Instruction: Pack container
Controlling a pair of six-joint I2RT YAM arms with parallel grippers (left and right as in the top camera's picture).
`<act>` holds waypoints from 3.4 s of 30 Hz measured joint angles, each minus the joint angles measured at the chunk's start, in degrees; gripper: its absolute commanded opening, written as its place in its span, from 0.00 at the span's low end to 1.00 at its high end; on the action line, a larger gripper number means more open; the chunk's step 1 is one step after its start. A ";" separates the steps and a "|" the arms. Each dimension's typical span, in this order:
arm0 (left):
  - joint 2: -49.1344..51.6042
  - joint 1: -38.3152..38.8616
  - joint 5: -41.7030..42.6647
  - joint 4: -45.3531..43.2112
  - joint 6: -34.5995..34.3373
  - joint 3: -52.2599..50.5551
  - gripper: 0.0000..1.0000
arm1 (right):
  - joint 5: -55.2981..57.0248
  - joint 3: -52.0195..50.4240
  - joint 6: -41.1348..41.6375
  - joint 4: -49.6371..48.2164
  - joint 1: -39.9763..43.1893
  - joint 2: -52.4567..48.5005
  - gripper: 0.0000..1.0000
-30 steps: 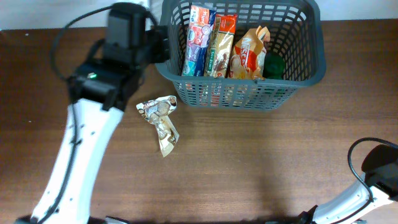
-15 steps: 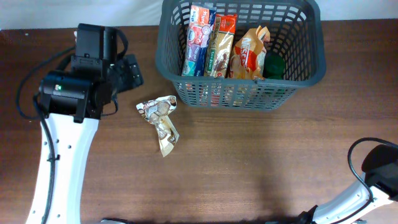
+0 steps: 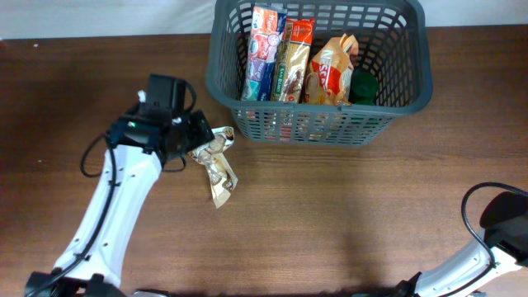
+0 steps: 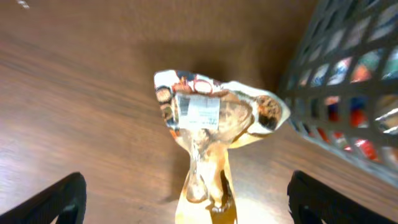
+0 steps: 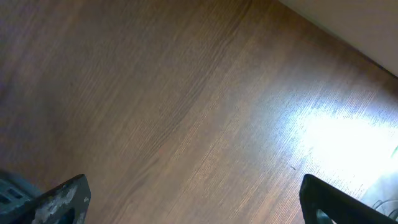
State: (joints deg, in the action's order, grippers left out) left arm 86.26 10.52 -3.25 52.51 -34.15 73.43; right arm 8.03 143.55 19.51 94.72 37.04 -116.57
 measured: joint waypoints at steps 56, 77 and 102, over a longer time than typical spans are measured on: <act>18.97 5.09 4.33 -13.51 -2.34 -7.69 0.02 | 0.00 0.00 0.00 0.00 0.00 0.00 0.99; -10.01 -9.18 -0.24 -17.94 4.81 -7.63 0.02 | 0.00 0.00 0.00 0.00 0.00 0.00 0.99; -6.88 10.27 3.41 -53.29 12.26 11.91 0.02 | 0.00 0.00 0.02 0.00 0.00 0.00 0.99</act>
State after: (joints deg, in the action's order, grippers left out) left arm 79.37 20.80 0.16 -0.78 -21.89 85.34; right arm 8.03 143.55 19.53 94.72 37.04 -116.57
